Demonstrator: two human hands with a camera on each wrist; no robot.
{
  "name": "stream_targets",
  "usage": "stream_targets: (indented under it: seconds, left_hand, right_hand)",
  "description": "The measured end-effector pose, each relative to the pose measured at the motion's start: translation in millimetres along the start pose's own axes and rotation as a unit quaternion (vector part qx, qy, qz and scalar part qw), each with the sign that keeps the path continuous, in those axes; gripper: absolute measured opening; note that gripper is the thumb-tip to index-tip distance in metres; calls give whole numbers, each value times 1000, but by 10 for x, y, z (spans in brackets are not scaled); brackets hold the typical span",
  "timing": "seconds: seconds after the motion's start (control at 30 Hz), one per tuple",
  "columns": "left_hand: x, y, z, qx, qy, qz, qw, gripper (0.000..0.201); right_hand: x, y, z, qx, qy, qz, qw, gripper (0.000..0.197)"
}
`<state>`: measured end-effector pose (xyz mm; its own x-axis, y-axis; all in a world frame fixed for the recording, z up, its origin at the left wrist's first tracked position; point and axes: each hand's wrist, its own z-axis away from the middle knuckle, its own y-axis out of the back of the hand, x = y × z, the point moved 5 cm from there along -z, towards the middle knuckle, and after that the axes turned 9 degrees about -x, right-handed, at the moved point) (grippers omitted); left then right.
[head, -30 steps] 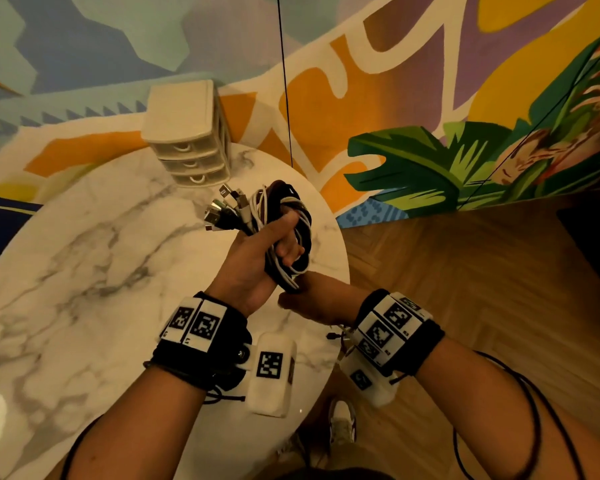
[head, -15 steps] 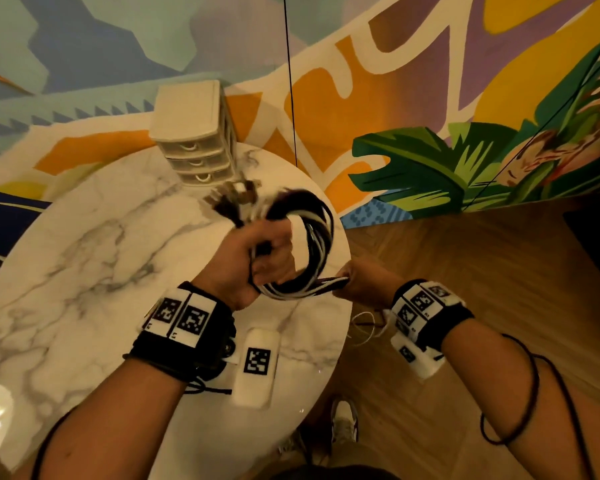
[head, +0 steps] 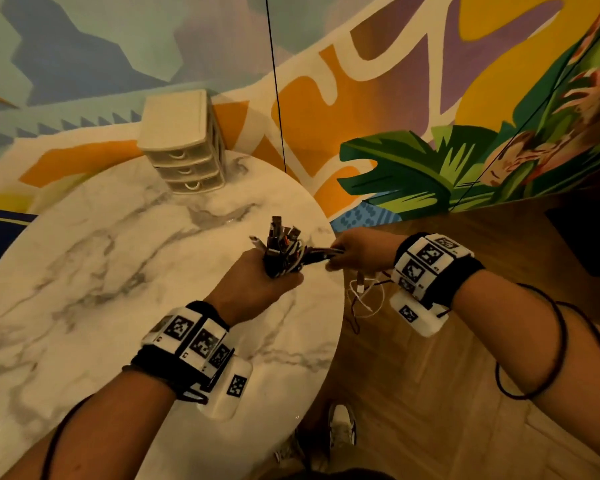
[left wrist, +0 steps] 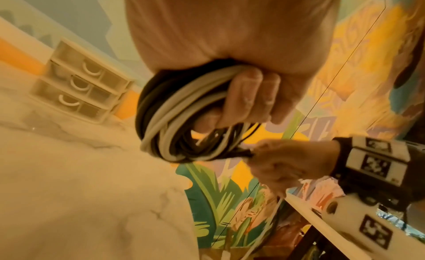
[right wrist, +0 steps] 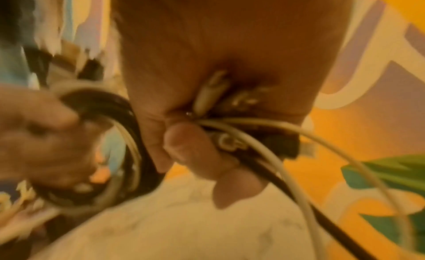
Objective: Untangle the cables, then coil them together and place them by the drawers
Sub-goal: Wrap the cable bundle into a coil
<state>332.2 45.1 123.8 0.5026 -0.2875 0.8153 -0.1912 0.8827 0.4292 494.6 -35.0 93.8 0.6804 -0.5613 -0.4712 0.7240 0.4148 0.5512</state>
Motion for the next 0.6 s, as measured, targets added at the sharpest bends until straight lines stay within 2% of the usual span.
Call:
stream_targets:
  seconds: [0.07,0.1,0.13,0.17,0.23,0.33,0.43,0.5,0.6]
  left_hand:
    - [14,-1,-29,51,6,18,999,13]
    - [29,0,-61,73,7,60,996,8]
    - [53,13,-86,94,7,111,989,5]
    - [87,20,-106,111,6,167,980,10]
    - [213,27,-125,127,-11,230,965,8]
    - [401,58,-133,160,-43,286,944,15]
    - [465,79,-173,158,-28,358,920,12]
    - [458,98,-190,147,-13,389,910,11]
    - [415,107,-187,118,15,416,902,28]
  right_hand:
    - [-86,49,39,16,22,-82,996,27]
    - [-144,65,58,36,35,-143,988,31]
    - [-205,72,65,65,51,-218,972,35]
    - [-278,72,81,101,69,-295,948,38]
    - [-425,52,96,203,107,-383,895,42]
    - [-587,0,128,347,130,-370,852,42]
    - [-724,-60,196,404,166,-351,828,33]
    - [-795,-84,279,436,176,-269,841,27]
    - [-832,-142,328,462,126,-105,872,34]
